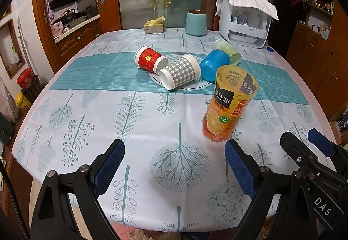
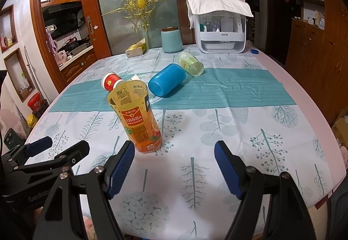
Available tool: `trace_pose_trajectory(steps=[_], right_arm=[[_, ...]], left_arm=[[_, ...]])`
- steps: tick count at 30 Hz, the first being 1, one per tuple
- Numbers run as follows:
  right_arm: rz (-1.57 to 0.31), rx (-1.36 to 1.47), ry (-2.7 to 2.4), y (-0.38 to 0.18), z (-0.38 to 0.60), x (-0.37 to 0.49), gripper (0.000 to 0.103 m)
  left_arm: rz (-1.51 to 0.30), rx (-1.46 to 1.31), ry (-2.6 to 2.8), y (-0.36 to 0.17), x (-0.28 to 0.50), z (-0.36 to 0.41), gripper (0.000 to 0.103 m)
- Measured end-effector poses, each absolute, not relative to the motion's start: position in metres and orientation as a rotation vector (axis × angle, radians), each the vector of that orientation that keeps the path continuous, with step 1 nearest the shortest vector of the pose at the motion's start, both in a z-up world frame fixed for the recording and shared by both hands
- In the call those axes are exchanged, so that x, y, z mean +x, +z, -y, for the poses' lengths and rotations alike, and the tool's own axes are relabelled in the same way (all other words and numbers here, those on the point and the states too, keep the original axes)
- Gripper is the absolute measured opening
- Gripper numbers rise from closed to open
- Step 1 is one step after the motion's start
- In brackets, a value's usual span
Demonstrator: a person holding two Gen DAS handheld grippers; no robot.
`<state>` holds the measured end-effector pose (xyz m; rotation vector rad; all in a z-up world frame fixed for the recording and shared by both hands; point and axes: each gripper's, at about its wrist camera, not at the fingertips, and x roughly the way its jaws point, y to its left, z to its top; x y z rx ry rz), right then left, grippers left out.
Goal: Flip cup upright
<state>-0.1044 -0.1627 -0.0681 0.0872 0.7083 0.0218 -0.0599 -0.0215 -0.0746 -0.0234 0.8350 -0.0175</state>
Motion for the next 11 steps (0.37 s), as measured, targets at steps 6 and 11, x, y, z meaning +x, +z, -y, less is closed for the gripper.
trace_pose_trajectory(steps=[6, 11], right_arm=[[-0.707, 0.087, 0.022, -0.0676, 0.1615, -0.1049, 0.076], [-0.702, 0.088, 0.028, -0.0680, 0.1586, -0.1063, 0.076]], left_arm=[[-0.841, -0.024, -0.015, -0.0761, -0.0597, 0.0210, 0.092], [-0.848, -0.018, -0.014, -0.0777, -0.0590, 0.0218, 0.092]])
